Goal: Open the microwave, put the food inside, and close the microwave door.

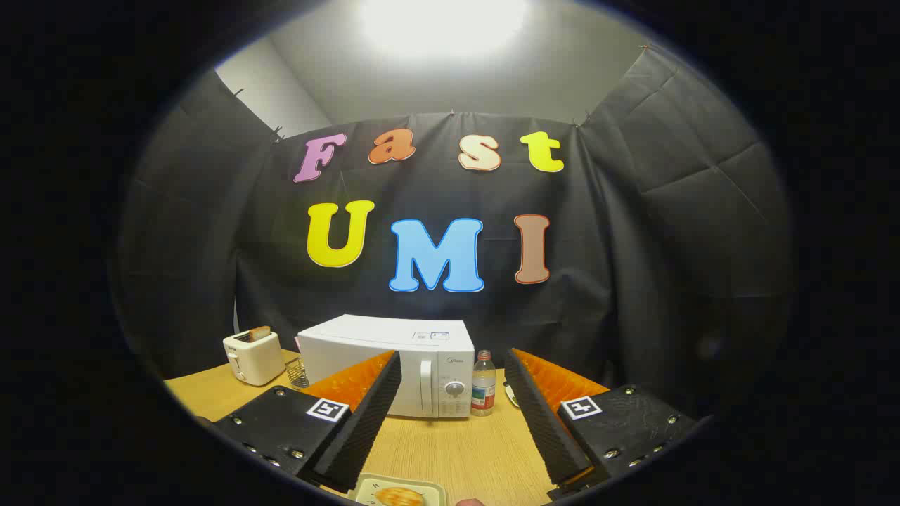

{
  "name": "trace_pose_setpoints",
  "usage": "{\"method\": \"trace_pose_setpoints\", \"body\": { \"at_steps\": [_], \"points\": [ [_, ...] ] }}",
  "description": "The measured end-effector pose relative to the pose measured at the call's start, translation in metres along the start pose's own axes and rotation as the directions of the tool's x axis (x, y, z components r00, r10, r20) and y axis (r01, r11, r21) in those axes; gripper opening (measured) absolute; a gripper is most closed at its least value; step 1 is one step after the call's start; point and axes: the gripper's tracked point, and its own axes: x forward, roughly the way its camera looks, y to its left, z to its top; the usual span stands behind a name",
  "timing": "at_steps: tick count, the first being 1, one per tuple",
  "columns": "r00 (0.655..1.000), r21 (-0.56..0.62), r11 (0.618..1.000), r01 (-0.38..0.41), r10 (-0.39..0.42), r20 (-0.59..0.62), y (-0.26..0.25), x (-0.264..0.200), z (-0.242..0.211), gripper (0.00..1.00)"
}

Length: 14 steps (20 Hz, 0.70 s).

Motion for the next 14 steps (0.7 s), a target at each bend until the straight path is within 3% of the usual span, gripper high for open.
{"method": "trace_pose_setpoints", "body": {
  "at_steps": [14],
  "points": [
    [1.0, 0.047, 0.999, 0.016, -0.015, -0.028, -0.003, 0.01, -0.014, 0.94]
  ]
}}
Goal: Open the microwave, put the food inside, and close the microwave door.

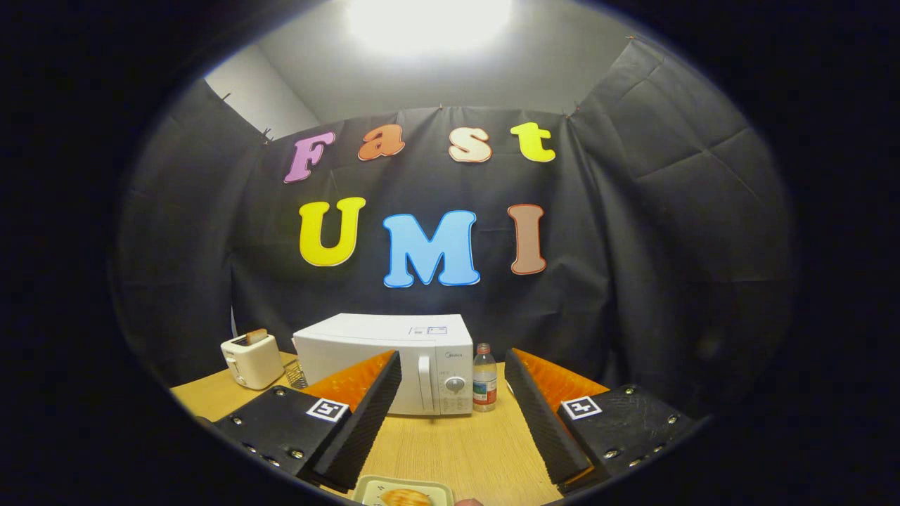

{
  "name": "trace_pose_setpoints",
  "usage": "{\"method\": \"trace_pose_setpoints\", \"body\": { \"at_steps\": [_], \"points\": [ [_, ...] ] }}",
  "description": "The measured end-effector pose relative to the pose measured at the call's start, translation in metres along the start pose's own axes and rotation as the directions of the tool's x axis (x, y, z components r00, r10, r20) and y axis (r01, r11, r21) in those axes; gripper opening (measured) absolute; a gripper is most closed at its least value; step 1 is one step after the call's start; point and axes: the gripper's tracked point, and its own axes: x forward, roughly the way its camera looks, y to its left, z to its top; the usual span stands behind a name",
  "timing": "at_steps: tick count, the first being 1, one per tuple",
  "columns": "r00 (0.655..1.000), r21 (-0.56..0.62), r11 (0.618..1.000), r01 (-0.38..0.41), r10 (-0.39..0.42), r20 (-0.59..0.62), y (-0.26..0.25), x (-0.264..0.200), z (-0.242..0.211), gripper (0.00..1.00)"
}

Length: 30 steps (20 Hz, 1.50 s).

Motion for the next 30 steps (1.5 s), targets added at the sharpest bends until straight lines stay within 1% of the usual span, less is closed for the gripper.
{"method": "trace_pose_setpoints", "body": {
  "at_steps": [7, 13, 16, 20, 25, 30],
  "points": [
    [1.0, 0.019, 1.0, -0.014, 0.014, -0.006, 0.002, 0.013, -0.002, 0.94],
    [0.998, 0.031, 0.998, -0.058, 0.059, -0.01, 0.017, 0.047, -0.008, 0.94],
    [0.995, 0.049, 0.995, -0.092, 0.094, -0.04, 0.028, 0.073, -0.025, 0.94],
    [0.99, 0.061, 0.995, -0.085, 0.091, -0.106, 0.032, 0.111, -0.06, 0.94],
    [0.98, 0.049, 0.996, -0.072, 0.08, -0.183, 0.028, 0.157, -0.102, 0.95],
    [0.97, 0.016, 0.996, -0.088, 0.089, -0.225, 0.031, 0.197, -0.136, 0.95]
  ]
}}
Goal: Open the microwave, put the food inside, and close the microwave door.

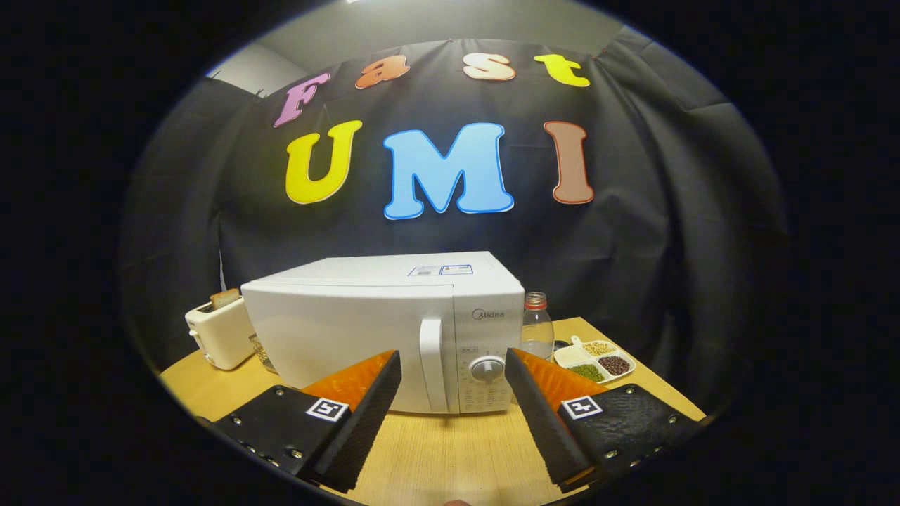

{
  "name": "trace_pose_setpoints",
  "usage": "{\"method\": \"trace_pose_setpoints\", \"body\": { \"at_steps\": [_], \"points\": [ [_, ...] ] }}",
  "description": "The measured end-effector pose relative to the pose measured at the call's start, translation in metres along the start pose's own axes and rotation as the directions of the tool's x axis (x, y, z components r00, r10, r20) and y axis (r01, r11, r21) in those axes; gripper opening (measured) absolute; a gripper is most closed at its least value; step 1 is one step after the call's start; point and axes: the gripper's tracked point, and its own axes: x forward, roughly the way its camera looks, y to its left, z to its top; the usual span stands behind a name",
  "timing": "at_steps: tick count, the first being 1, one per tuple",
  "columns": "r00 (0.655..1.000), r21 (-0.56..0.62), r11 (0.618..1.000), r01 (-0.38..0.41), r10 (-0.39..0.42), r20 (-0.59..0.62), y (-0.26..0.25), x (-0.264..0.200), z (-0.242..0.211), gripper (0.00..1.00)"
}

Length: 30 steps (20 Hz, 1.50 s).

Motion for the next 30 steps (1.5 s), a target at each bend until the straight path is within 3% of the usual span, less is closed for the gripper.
{"method": "trace_pose_setpoints", "body": {
  "at_steps": [10, 11, 12, 15, 16, 17, 19, 20, 23, 24, 30],
  "points": [
    [0.994, -0.033, 0.999, -0.023, 0.019, -0.107, 0.008, 0.067, -0.05, 0.93],
    [0.994, -0.036, 0.999, -0.025, 0.021, -0.106, 0.01, 0.07, -0.05, 0.9],
    [0.994, -0.041, 0.999, -0.029, 0.024, -0.104, 0.011, 0.073, -0.051, 0.8],
    [0.993, -0.051, 0.997, -0.057, 0.051, -0.107, 0.016, 0.08, -0.054, 0.74],
    [0.993, -0.063, 0.996, -0.056, 0.049, -0.107, 0.017, 0.081, -0.054, 0.49],
    [0.993, -0.075, 0.996, -0.055, 0.047, -0.11, 0.019, 0.083, -0.054, 0.43],
    [0.992, -0.065, 0.996, -0.061, 0.054, -0.11, 0.024, 0.093, -0.059, 0.43],
    [0.992, -0.082, 0.995, -0.061, 0.052, -0.116, 0.022, 0.087, -0.056, 0.28],
    [0.992, -0.101, 0.994, -0.051, 0.039, -0.124, 0.024, 0.084, -0.053, 0.21],
    [0.991, -0.111, 0.992, -0.058, 0.043, -0.13, 0.024, 0.083, -0.056, 0.12],
    [0.986, -0.109, 0.992, -0.064, 0.046, -0.159, 0.024, 0.081, -0.057, 0.12]
  ]
}}
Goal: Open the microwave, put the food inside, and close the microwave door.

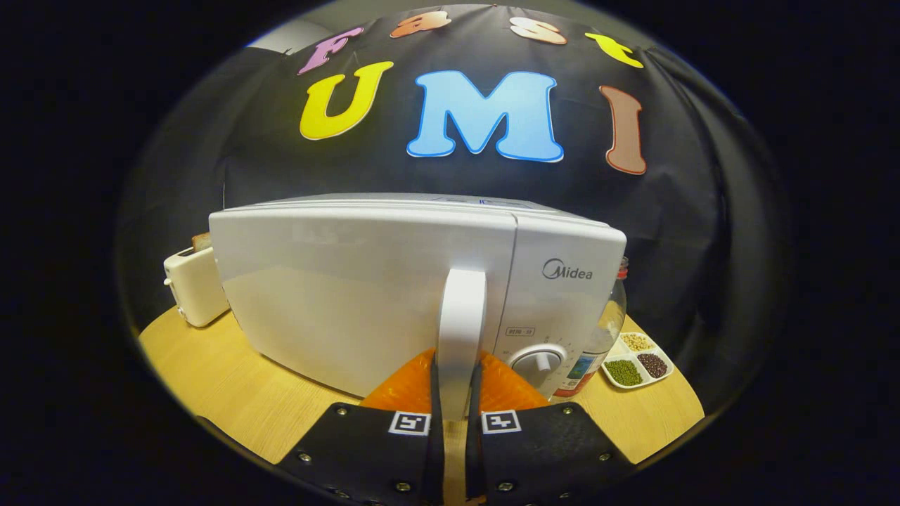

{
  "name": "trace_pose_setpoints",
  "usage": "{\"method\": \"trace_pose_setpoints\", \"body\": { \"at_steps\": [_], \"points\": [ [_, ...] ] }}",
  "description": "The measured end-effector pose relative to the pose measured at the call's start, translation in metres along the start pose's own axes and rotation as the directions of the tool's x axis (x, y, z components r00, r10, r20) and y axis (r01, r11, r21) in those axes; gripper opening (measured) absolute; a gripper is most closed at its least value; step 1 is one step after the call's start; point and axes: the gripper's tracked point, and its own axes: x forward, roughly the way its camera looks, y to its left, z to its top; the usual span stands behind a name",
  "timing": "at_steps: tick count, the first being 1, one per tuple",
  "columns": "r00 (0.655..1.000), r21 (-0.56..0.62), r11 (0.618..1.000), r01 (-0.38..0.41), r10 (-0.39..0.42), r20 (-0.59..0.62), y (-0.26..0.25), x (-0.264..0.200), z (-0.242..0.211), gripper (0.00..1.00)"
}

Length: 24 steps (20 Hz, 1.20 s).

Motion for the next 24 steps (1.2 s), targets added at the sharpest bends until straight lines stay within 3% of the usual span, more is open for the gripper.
{"method": "trace_pose_setpoints", "body": {
  "at_steps": [7, 11, 21, 24],
  "points": [
    [0.999, 0.001, 1.0, 0.008, -0.008, -0.035, 0.0, -0.004, 0.0, 0.12],
    [0.999, -0.077, 0.997, 0.032, -0.031, 0.006, 0.019, -0.049, -0.013, 0.09],
    [0.997, 0.012, 1.0, 0.009, -0.008, -0.073, 0.075, -0.13, -0.041, 0.1],
    [0.996, 0.021, 1.0, -0.018, 0.02, -0.088, 0.099, -0.152, -0.048, 0.14]
  ]
}}
